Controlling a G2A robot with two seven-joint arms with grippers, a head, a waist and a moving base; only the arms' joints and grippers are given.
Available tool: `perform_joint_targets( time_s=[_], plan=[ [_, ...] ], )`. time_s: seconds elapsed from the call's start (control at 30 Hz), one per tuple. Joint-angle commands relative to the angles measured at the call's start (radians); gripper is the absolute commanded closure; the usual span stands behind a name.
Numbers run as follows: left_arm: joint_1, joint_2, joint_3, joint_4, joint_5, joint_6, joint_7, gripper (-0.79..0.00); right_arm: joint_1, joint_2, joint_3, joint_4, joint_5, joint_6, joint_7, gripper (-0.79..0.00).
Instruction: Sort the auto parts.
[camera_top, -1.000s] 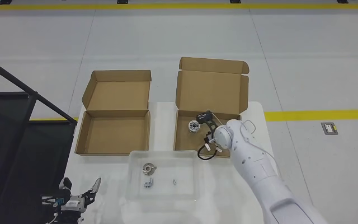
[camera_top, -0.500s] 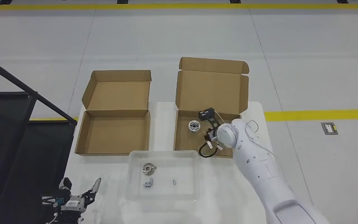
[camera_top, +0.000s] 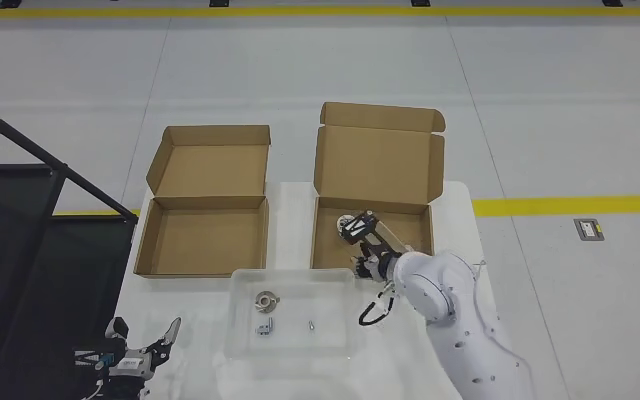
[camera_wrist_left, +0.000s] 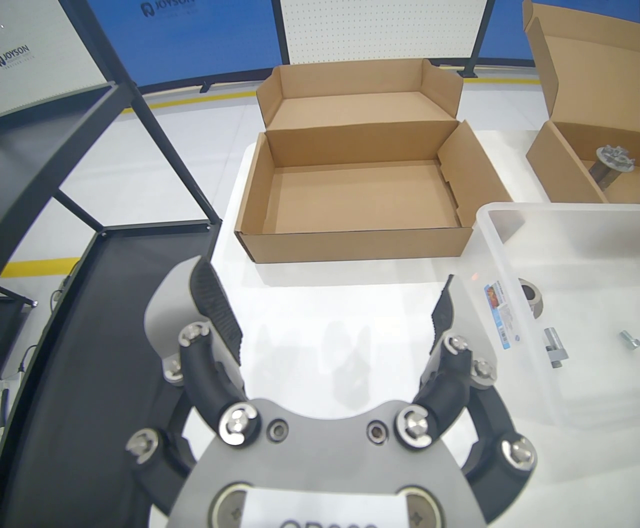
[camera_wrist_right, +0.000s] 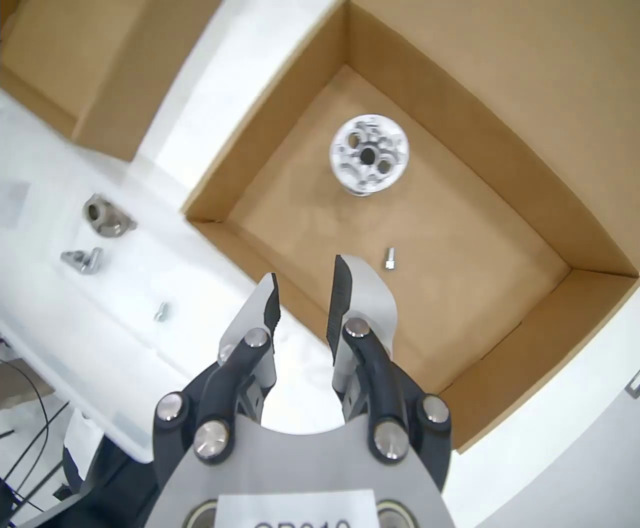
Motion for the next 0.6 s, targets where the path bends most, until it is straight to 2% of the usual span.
perform_joint_targets(
  time_s=[0.0,0.1,0.2,0.37,0.57],
  plan=[
    [0.000,0.000,0.000,0.000,0.000,0.000,0.000,-0.785,-0.058,0.002,-0.052,-0.118,-0.027,-0.021,0.038,-0.252],
    [0.000,0.000,0.000,0.000,0.000,0.000,0.000,-0.785,-0.102,0.001,-0.130,-0.189,-0.056,-0.040,0.080,-0.249],
    [0.000,0.000,0.000,0.000,0.000,0.000,0.000,-0.785,-0.104,-0.005,-0.213,-0.176,-0.091,-0.031,0.116,-0.256],
    [0.000,0.000,0.000,0.000,0.000,0.000,0.000,-0.785,-0.052,-0.031,-0.367,-0.073,-0.123,-0.006,0.136,-0.234],
    [0.000,0.000,0.000,0.000,0.000,0.000,0.000,-0.785,0.063,-0.084,-0.502,0.129,-0.143,0.107,0.139,-0.225]
  ],
)
